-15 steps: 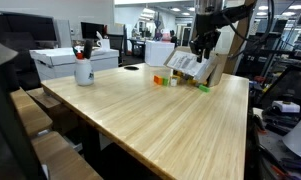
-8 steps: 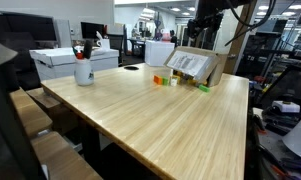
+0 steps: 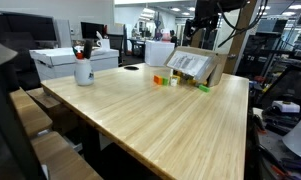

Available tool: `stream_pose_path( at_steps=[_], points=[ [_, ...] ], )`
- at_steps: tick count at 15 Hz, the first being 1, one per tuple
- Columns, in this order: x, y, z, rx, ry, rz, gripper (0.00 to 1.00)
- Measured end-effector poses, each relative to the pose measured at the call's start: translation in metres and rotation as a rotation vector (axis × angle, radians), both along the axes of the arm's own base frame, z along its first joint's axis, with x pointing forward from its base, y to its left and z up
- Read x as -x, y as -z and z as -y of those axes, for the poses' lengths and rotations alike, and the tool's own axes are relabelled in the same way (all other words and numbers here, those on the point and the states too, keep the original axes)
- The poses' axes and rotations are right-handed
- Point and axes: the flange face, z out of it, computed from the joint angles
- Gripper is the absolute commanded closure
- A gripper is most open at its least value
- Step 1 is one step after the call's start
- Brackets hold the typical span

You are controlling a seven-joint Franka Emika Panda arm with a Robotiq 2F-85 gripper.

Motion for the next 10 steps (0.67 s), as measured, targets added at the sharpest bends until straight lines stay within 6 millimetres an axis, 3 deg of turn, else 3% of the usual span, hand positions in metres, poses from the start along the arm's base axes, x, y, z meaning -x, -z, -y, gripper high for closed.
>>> stream_pose_path(
  at_steps=[10],
  points=[
    [-0.021,0.017,0.038,0.043,0.065,-0.024,0.84]
  ],
)
